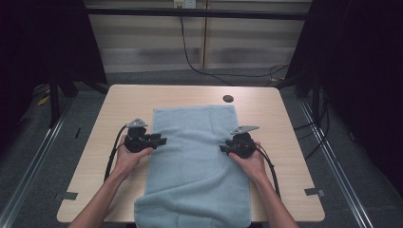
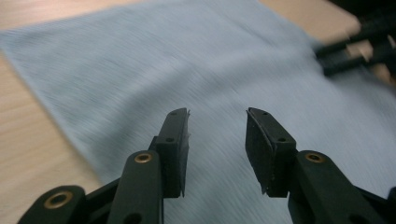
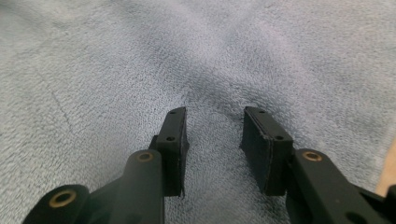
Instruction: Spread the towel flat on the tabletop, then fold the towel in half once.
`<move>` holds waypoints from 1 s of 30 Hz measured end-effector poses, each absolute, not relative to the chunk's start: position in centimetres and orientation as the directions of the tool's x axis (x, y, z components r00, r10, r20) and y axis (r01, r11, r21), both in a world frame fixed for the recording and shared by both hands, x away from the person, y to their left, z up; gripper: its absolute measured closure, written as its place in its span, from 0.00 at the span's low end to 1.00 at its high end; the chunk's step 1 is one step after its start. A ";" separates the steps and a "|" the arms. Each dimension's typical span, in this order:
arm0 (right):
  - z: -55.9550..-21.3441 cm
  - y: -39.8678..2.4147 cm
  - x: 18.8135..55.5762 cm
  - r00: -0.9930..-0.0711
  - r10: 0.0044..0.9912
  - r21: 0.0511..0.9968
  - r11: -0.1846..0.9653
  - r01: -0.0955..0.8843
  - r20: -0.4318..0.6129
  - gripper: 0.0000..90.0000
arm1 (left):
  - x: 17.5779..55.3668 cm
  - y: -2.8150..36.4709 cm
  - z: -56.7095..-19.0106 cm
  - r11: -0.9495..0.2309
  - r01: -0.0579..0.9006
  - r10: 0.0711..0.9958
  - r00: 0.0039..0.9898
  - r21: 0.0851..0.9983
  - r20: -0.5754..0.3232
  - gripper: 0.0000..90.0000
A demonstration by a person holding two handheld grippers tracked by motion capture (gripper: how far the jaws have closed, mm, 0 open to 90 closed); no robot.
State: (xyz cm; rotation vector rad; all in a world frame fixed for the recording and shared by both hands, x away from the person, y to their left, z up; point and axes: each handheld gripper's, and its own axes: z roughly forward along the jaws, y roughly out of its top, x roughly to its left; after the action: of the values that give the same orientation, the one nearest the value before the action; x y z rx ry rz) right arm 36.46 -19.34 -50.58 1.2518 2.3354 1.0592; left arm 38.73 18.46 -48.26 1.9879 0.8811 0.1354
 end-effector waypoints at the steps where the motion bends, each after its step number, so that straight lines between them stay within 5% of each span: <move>1: -50.6 -19.3 37.0 -0.574 0.814 0.719 0.348 0.602 0.087 0.65 | 38.5 18.4 -48.9 -0.343 0.531 0.631 0.741 0.775 -0.229 0.66; 7: -50.8 -19.3 37.6 -0.559 0.823 0.728 0.325 0.604 0.096 0.62 | 38.8 19.1 -51.0 -0.346 0.557 0.657 0.718 0.755 -0.229 0.72; 8: -50.8 -19.3 37.5 -0.564 0.819 0.735 0.321 0.597 0.100 0.62 | 39.0 19.3 -51.0 -0.393 0.512 0.709 0.698 0.764 -0.102 0.76; 11: -50.8 -19.6 37.6 -0.565 0.814 0.735 0.301 0.608 0.133 0.55 | 40.1 19.9 -51.1 -0.314 0.570 0.696 0.682 0.759 -0.225 0.74; 13: -50.6 -19.6 37.5 -0.562 0.814 0.735 0.290 0.613 0.148 0.46 | 39.9 19.8 -51.1 -0.338 0.553 0.697 0.691 0.762 -0.193 0.75; 30: -50.7 -20.9 33.6 -0.593 0.794 0.726 0.329 0.605 0.135 0.49 | 36.7 20.4 -50.7 -0.399 0.538 0.642 0.742 0.742 -0.193 0.74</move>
State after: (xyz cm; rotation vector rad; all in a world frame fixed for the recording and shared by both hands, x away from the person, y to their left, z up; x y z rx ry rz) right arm 33.59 -20.93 -50.68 1.2655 2.3502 1.1200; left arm 36.67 20.39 -50.73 2.0920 0.8870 0.1544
